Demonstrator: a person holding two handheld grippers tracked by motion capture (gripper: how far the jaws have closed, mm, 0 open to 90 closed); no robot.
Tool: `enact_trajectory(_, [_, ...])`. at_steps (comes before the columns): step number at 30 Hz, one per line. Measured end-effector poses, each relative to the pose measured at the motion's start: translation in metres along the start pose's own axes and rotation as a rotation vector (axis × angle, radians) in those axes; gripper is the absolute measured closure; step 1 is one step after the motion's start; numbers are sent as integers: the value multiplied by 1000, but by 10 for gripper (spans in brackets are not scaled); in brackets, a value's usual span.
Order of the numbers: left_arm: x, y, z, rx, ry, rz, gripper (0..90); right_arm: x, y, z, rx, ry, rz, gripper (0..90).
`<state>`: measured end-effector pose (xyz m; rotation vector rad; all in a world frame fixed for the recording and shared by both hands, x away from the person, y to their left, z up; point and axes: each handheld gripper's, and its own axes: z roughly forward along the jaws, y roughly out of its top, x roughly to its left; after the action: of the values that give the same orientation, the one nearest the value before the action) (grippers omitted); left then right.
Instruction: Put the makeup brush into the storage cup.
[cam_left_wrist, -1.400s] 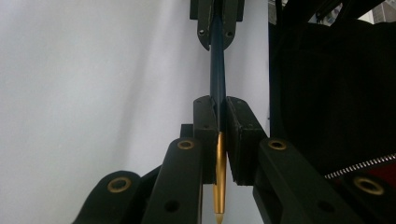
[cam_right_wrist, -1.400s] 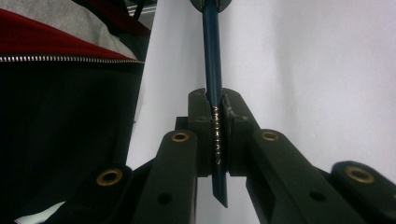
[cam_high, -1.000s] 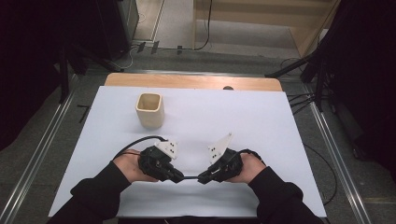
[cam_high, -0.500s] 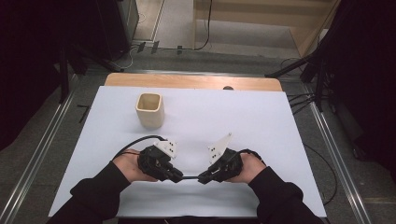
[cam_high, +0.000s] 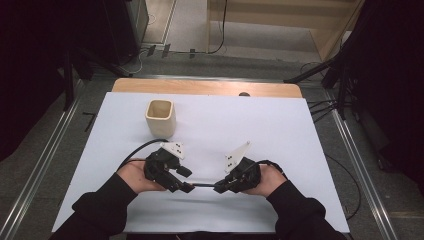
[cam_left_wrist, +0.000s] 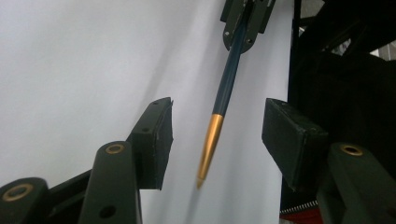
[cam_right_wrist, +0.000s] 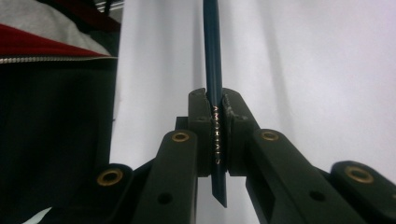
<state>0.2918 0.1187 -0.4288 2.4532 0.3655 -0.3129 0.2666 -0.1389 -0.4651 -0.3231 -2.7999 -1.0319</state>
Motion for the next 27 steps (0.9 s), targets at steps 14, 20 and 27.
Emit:
enact_trajectory(14, [5,-7,-16,-84,89,-68,365,11,-11,-8,-37,-153,183,851])
enact_trajectory(20, [7,-10,-21,-123,116,-94,365,16,-14,-14,-111,-209,284,850])
enact_trajectory(27, [7,-14,-21,-153,128,-118,359,25,-14,-15,-169,-291,338,850])
